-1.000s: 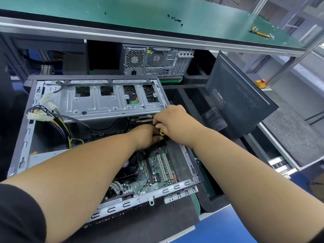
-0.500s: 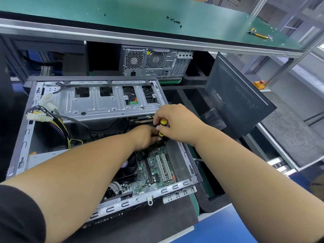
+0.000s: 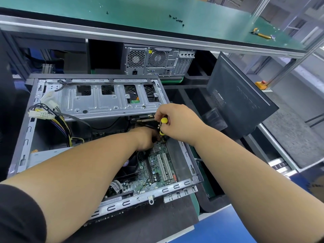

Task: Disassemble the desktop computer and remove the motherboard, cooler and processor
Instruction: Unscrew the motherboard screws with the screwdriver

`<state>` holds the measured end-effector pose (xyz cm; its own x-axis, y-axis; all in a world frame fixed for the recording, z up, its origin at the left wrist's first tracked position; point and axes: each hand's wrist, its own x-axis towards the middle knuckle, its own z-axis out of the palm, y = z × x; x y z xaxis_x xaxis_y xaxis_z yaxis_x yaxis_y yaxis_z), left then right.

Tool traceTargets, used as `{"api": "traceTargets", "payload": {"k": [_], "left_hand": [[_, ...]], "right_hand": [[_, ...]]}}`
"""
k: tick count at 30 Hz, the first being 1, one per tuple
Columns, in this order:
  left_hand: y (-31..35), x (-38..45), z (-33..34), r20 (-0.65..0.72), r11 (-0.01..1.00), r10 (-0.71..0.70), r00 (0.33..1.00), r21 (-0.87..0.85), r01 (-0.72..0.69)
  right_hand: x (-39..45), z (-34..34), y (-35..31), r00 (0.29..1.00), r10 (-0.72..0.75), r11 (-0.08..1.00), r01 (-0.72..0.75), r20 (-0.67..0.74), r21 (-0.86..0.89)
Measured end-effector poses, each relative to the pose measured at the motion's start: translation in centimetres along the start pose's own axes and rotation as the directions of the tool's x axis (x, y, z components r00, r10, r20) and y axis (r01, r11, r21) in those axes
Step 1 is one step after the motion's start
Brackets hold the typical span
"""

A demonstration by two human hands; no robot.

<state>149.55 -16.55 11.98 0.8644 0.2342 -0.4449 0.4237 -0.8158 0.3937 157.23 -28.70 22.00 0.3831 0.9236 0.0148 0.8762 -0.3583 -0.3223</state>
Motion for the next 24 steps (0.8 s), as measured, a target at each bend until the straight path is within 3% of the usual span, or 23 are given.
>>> {"api": "traceTargets", "payload": {"k": [5,14,18,24], "left_hand": [[0.08,-0.28,-0.11,0.009,0.999,0.013,1.000,0.044,-0.013],[0.19,-0.31,-0.19,0.014,1.000,0.005,1.000,0.026,-0.006],[0.23,-0.18,-0.15,0.024,0.999,0.004,1.000,0.044,-0.005],[0.02,-0.09,-0.08,0.056,1.000,0.002,0.998,0.026,-0.003]], "right_hand": [[0.37,0.23,-0.43,0.999,-0.034,0.999,0.034,0.032,-0.009],[0.19,-0.31,-0.58,0.998,-0.027,0.977,0.037,0.050,-0.211],[-0.11,-0.19,-0.75,0.998,-0.031,0.995,0.036,0.053,-0.097],[0.41,0.36,-0.47,0.998,-0.017,0.996,0.022,0.069,-0.082]]}}
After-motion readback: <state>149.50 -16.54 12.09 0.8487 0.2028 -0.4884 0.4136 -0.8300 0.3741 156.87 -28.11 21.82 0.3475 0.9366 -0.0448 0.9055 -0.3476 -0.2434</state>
